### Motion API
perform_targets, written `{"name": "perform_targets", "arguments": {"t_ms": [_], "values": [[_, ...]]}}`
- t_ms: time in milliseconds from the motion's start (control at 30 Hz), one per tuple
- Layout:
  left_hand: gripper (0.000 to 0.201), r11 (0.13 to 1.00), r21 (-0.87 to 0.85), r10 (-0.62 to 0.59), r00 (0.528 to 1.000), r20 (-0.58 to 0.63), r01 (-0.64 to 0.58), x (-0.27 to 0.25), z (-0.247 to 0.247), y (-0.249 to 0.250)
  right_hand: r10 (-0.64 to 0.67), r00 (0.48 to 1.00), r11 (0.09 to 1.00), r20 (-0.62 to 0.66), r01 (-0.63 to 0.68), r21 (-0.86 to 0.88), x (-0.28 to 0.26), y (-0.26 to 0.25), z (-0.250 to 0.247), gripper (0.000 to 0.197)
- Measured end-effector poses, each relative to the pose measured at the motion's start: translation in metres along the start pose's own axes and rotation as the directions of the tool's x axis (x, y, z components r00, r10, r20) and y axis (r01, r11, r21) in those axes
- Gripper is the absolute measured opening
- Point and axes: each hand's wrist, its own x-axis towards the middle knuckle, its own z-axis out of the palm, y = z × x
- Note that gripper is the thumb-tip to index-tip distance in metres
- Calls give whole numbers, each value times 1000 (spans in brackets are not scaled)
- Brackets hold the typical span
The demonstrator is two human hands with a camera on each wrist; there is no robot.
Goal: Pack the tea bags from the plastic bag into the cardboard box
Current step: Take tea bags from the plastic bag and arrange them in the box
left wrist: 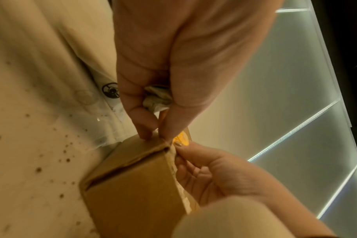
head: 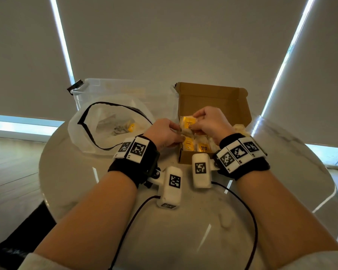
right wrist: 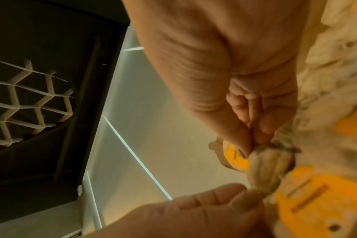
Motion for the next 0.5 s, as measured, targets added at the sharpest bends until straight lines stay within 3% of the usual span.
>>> {"name": "perform_targets", "arguments": {"t_ms": [133, 233, 367, 500], "values": [[37, 1000, -7, 11, 1000, 11, -11, 1, -1, -1, -30, 992, 997, -125, 21, -70, 11, 7, 12, 33], [32, 998, -20, 52, 998, -21, -52, 1, 0, -1, -59, 994, 993, -95, 49, -103, 13, 13, 17, 19], [34, 942, -333, 14, 994, -110, -50, -3, 0, 11, -78, 995, 995, -64, 74, -62, 11, 12, 13, 14], [45, 807, -590, -26, 998, -62, -16, -10, -6, 19, -164, 972, 986, -168, 164, -14, -2, -2, 3, 5]]}}
